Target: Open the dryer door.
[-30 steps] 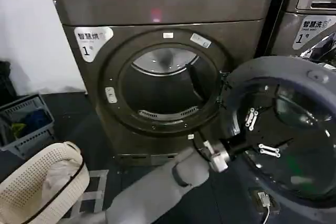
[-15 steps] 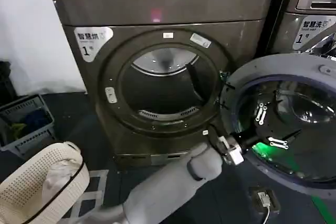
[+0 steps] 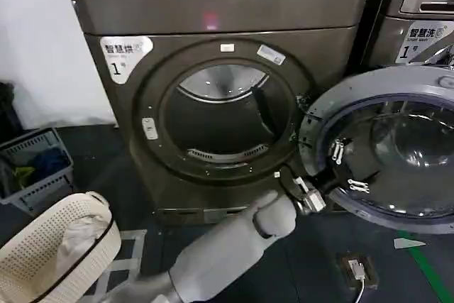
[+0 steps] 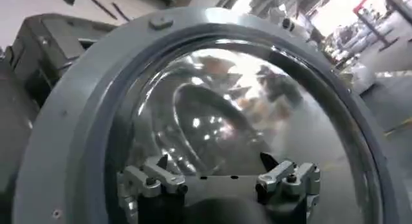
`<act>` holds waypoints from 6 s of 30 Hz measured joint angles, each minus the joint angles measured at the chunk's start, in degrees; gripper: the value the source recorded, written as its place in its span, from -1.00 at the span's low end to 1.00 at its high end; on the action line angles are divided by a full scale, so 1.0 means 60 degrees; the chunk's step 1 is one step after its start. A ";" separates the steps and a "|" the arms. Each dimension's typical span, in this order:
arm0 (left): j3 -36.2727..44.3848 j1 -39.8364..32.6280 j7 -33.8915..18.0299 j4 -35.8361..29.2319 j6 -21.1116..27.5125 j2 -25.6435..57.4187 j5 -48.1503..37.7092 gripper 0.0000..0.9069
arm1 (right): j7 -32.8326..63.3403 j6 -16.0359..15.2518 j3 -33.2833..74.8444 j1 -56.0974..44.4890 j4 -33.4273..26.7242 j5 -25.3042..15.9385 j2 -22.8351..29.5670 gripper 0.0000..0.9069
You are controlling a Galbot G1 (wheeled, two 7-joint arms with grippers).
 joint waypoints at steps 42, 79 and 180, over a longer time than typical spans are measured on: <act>0.0141 0.0140 -0.0211 -0.0781 0.0253 0.0002 -0.0298 1.00 | 0.0077 -0.0273 -0.0067 0.0032 0.0160 0.0047 -0.0019 1.00; -0.0816 0.2419 -0.0011 -0.5886 0.0456 0.4902 -0.1095 1.00 | 0.0387 -0.1558 -0.0116 -0.0024 0.1331 0.0344 0.0467 1.00; -1.3688 1.1081 -0.1764 -0.4444 0.8033 0.7320 -0.9841 1.00 | -0.0256 -0.1682 -0.0261 0.0138 0.2059 0.0400 0.1150 1.00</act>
